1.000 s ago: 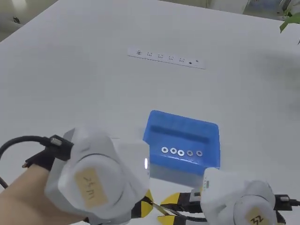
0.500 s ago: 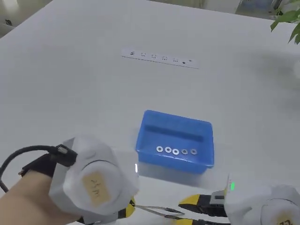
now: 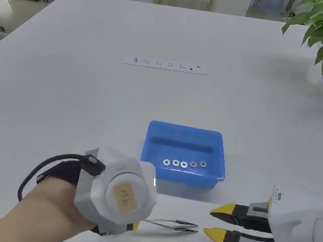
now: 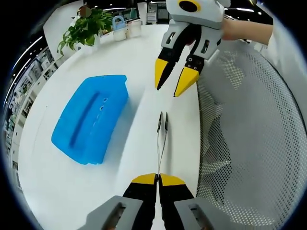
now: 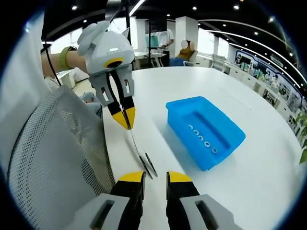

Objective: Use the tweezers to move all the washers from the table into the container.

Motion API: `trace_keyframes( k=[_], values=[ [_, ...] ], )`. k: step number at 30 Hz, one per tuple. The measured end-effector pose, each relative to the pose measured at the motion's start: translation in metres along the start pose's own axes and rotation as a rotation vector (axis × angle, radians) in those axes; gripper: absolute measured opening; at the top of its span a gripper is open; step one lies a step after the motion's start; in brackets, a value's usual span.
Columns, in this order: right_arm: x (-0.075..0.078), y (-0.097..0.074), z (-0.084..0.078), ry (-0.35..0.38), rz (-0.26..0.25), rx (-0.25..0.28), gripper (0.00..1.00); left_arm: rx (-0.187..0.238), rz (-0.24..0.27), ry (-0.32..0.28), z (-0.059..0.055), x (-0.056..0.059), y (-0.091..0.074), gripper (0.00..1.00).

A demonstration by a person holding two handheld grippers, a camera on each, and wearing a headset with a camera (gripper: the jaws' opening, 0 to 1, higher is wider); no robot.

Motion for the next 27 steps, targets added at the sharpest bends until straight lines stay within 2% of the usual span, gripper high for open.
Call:
trace_keyframes(
  k=[3, 8, 10, 19, 21, 27],
  values=[
    [0.000, -0.001, -0.005, 0.040, -0.007, 0.005, 0.14, -0.050, -0.007, 0.012, 0.000, -0.001, 0.004, 0.00],
    [-0.001, -0.004, -0.008, 0.048, -0.008, -0.002, 0.14, -0.122, -0.019, 0.033, 0.002, 0.001, 0.008, 0.00],
    [-0.001, -0.004, -0.011, 0.059, -0.009, -0.003, 0.14, -0.158, -0.025, 0.063, 0.002, 0.001, 0.010, 0.00],
    [0.001, -0.003, -0.015, 0.076, -0.012, -0.011, 0.15, -0.207, -0.021, 0.041, 0.003, -0.001, 0.012, 0.00],
    [0.001, -0.002, -0.015, 0.075, -0.012, -0.009, 0.15, -0.224, -0.007, 0.013, 0.003, -0.003, 0.013, 0.00],
    [0.002, -0.002, -0.015, 0.069, -0.012, -0.004, 0.16, -0.234, -0.014, -0.010, 0.001, -0.003, 0.015, 0.00]
  ],
)
Point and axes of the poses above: the centre of the closed fingertips' face, and the gripper's own axes: y roughly forward along the fingers, x roughly to its right, z roughly out of its top, the point moved 8 cm from there along -y, roughly backward along the fingers, and after that the axes turned 14 degrees about -y, right-handed, at the moved point
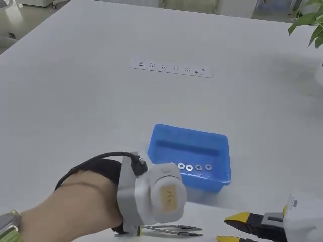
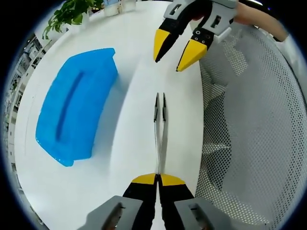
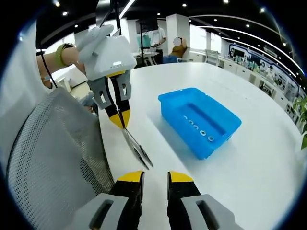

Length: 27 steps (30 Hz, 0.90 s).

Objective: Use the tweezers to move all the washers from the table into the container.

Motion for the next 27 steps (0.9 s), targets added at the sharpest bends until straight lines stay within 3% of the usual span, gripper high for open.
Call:
trace_keyframes(
  k=[4, 7, 9, 12, 14, 16, 20, 22, 24, 27],
  values=[
    [0.000, -0.003, -0.001, 0.003, -0.006, 0.004, 0.16, 0.022, -0.004, -0.039, -0.003, 0.001, -0.001, 0.00],
    [0.000, -0.005, -0.002, 0.002, -0.014, 0.002, 0.16, 0.073, 0.015, -0.103, -0.009, 0.001, -0.003, 0.02],
    [0.001, -0.008, -0.003, 0.008, -0.023, 0.005, 0.16, 0.111, 0.002, -0.148, -0.015, 0.003, -0.004, 0.07],
    [0.004, -0.012, -0.005, 0.026, -0.044, 0.016, 0.16, 0.193, -0.001, -0.238, -0.025, 0.006, -0.008, 0.15],
    [0.006, -0.015, -0.006, 0.040, -0.062, 0.023, 0.17, 0.282, 0.004, -0.324, -0.033, 0.008, -0.014, 0.19],
    [0.008, -0.018, -0.006, 0.043, -0.074, 0.029, 0.18, 0.342, 0.010, -0.377, -0.038, 0.009, -0.019, 0.22],
    [0.011, -0.023, -0.003, 0.046, -0.108, 0.038, 0.21, 0.461, 0.051, -0.450, -0.045, 0.014, -0.034, 0.26],
    [0.012, -0.027, -0.002, 0.045, -0.129, 0.048, 0.23, 0.542, 0.091, -0.469, -0.044, 0.016, -0.043, 0.30],
    [0.014, -0.031, 0.001, 0.058, -0.162, 0.076, 0.25, 0.635, 0.106, -0.516, -0.043, 0.017, -0.053, 0.34],
    [0.020, -0.039, 0.007, 0.093, -0.231, 0.148, 0.29, 0.829, 0.131, -0.598, -0.040, 0.015, -0.075, 0.38]
  ],
)
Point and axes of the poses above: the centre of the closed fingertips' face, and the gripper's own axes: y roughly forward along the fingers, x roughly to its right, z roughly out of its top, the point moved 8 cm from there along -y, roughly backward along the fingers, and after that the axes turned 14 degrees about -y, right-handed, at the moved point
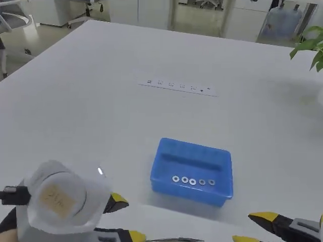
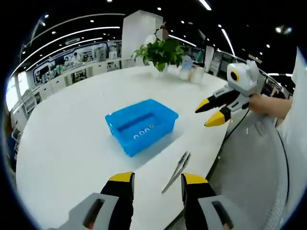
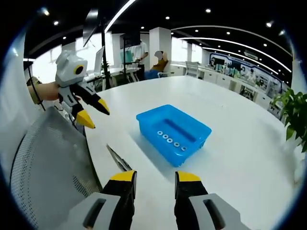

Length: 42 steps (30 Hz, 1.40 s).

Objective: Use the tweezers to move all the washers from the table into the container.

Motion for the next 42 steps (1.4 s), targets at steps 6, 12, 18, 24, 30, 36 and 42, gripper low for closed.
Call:
trace_keyframes(
  k=[6, 12, 18, 24, 30, 36, 42],
  values=[
    [0.014, -0.020, 0.017, 0.115, -0.126, 0.157, 0.39, 0.238, 0.044, -0.064, 0.026, 0.001, -0.029, 0.47],
    [0.024, -0.048, 0.031, 0.119, -0.270, 0.226, 0.40, 0.318, 0.090, -0.052, 0.032, 0.001, -0.049, 0.58],
    [0.022, -0.066, 0.033, 0.139, -0.339, 0.268, 0.46, 0.335, 0.121, -0.056, 0.030, -0.001, -0.053, 0.62],
    [0.017, -0.066, 0.026, 0.126, -0.327, 0.251, 0.48, 0.340, 0.124, -0.097, 0.030, 0.008, -0.049, 0.75],
    [0.017, -0.061, 0.026, 0.121, -0.293, 0.226, 0.49, 0.344, 0.121, -0.074, 0.029, 0.016, -0.046, 0.79],
    [0.017, -0.066, 0.028, 0.114, -0.396, 0.215, 0.51, 0.375, 0.125, -0.080, 0.032, 0.014, -0.053, 0.89],
    [0.021, -0.058, 0.035, 0.155, -0.405, 0.255, 0.71, 0.422, 0.132, -0.095, 0.032, 0.013, -0.063, 0.99]
  ],
)
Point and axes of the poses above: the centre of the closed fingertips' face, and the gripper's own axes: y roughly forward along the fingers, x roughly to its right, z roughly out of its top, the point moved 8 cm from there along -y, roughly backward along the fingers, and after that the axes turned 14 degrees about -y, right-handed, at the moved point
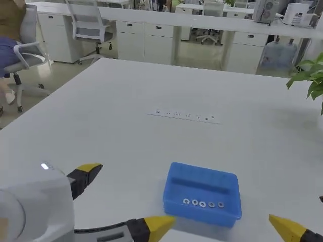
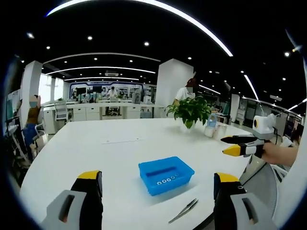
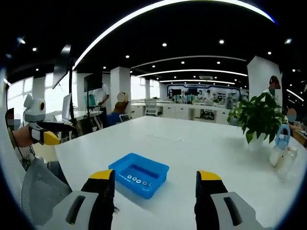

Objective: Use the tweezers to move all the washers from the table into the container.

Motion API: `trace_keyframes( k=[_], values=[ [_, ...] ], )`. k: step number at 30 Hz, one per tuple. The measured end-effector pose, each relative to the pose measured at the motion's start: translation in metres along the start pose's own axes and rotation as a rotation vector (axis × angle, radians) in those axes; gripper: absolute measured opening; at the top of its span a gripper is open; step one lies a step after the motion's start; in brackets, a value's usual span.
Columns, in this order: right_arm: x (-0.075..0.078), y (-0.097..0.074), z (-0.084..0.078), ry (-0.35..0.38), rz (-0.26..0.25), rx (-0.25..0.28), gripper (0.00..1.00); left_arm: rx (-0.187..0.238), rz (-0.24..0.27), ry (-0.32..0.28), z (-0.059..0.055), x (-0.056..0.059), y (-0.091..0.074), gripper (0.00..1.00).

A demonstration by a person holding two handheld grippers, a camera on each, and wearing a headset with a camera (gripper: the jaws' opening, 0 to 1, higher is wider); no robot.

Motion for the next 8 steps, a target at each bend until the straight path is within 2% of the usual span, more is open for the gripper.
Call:
trace_keyframes(
  k=[1, 2, 3, 6, 8],
  values=[
    [-0.0002, 0.0016, 0.0014, 0.014, -0.019, 0.018, 0.78, -0.001, -0.006, 0.003, -0.0002, 0.0000, -0.0008, 0.99],
    [-0.0015, 0.0030, 0.0012, 0.026, -0.038, 0.018, 0.89, -0.006, -0.009, 0.009, -0.0005, 0.0001, -0.0014, 0.99],
    [-0.0025, 0.0032, 0.0006, 0.020, -0.048, 0.011, 0.94, -0.007, -0.007, 0.015, -0.0003, -0.0002, -0.0021, 0.99],
    [-0.0083, 0.0011, -0.0009, -0.004, -0.048, -0.018, 0.98, -0.005, -0.013, 0.027, 0.0015, 0.0003, -0.0038, 0.99],
    [-0.0097, -0.0024, -0.0009, 0.005, -0.050, -0.010, 0.99, 0.007, -0.021, 0.029, 0.0038, 0.0014, -0.0034, 0.99]
  ],
)
Point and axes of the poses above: the centre of the closed fingertips' face, and the gripper's own axes: y roughly forward along the fingers, x roughly to its right, z roughly out of its top, the point moved 8 cm from there along -y, roughly backward along the fingers, and after that the axes turned 14 degrees about -y, right-handed, at the moved point
